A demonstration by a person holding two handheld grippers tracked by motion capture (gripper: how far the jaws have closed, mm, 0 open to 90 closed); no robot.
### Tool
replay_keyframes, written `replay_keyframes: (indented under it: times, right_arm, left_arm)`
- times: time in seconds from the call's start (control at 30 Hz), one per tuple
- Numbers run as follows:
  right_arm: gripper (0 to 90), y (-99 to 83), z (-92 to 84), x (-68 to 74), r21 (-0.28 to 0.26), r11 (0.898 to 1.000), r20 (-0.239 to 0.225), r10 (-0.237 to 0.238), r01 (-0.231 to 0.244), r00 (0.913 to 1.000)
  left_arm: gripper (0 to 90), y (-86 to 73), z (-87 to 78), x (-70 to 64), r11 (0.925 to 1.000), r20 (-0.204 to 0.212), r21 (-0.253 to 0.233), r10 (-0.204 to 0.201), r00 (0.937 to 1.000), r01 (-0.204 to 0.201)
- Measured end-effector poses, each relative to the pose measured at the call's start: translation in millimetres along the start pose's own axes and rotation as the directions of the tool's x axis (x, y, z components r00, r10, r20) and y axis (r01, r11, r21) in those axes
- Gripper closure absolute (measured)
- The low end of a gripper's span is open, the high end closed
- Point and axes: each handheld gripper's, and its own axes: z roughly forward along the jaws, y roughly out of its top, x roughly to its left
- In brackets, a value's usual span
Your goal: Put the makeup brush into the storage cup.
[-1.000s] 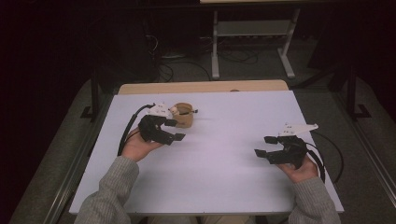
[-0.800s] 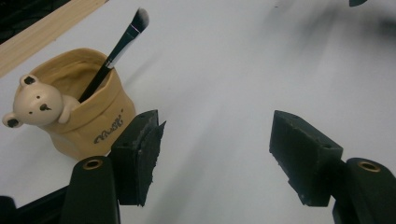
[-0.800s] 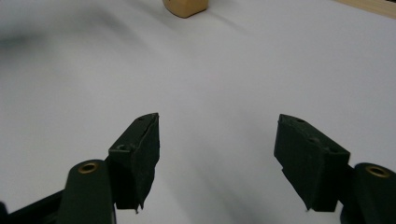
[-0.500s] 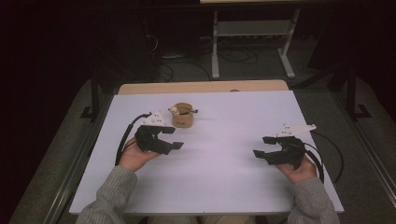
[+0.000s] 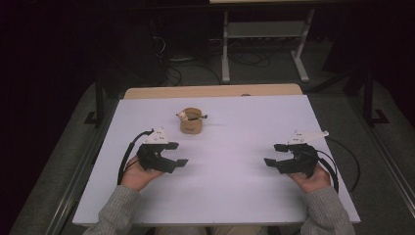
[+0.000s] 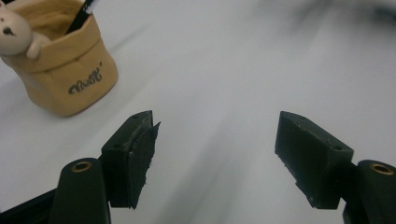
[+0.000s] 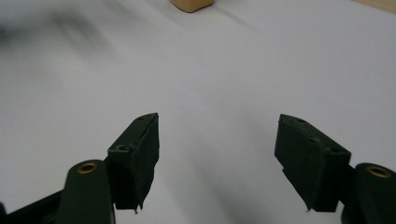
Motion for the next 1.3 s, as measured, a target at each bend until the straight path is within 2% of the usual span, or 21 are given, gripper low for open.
replay_keyframes:
  times: [0.17,0.53,0.67,0.83,1.3]
  right_arm:
    - [29.5,0.0,1.2,0.9,0.003,1.0,0.0,-0.003,0.003,1.0]
    - [29.6,-0.8,4.9,3.2,0.006,1.0,0.002,-0.011,0.011,0.9999]
    - [29.6,-1.2,5.7,3.7,0.011,1.0,0.004,-0.012,0.012,0.9999]
    - [29.6,-2.1,7.2,3.8,0.017,1.0,0.002,-0.012,0.012,0.9999]
    - [29.6,-4.5,10.6,6.0,0.042,0.999,0.004,-0.019,0.019,0.9998]
  left_arm:
    - [26.8,-10.5,-2.4,-3.5,0.9991,-0.004,-0.028,-0.031,0.9995,0.031]
    - [26.4,-23.8,-13.8,-9.6,0.998,-0.037,-0.051,-0.04,0.9985,0.038]
    - [26.0,-28.1,-20.1,-10.7,0.996,-0.052,-0.078,-0.047,0.9975,0.043]
    - [26.0,-33.0,-23.5,-11.3,0.9951,-0.055,-0.086,-0.053,0.9971,0.048]
    - [25.4,-44.2,-22.4,-13.8,0.9977,-0.067,-0.049,-0.05,0.9965,0.047]
